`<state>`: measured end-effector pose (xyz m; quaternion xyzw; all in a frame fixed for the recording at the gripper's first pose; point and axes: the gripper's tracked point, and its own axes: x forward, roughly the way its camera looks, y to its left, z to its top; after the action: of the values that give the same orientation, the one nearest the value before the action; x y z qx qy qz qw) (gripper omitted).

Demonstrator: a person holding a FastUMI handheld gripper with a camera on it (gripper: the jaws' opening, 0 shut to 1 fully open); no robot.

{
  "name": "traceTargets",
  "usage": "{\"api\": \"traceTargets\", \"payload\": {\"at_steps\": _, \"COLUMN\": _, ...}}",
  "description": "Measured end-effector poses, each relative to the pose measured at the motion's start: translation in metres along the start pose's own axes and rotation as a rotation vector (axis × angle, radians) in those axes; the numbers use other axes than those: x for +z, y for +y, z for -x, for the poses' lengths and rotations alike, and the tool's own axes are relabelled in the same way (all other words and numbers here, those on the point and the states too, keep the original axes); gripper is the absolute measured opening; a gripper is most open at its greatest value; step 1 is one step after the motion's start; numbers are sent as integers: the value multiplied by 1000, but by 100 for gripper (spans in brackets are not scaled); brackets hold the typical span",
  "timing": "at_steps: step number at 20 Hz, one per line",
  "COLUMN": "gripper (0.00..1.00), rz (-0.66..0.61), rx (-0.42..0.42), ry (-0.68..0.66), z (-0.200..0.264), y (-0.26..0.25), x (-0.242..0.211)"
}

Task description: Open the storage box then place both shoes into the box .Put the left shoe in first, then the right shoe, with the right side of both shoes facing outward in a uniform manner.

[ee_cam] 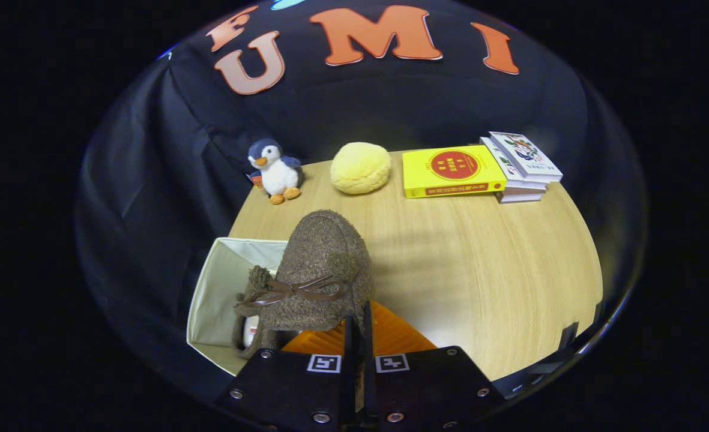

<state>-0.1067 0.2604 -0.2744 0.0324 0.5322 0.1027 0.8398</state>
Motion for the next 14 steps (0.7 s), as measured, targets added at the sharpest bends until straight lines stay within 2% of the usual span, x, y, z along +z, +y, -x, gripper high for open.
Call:
{"api": "traceTargets", "payload": {"at_steps": 5, "gripper": 6, "rz": 28, "rx": 65, "ry": 8, "z": -6, "y": 71, "x": 3}}
{"api": "traceTargets", "payload": {"at_steps": 11, "gripper": 7, "rz": 84, "rx": 72, "ry": 83, "z": -34, "y": 117, "x": -22}}
{"api": "traceTargets", "payload": {"at_steps": 14, "gripper": 7, "rz": 105, "rx": 41, "ry": 127, "z": -49, "y": 121, "x": -42}}
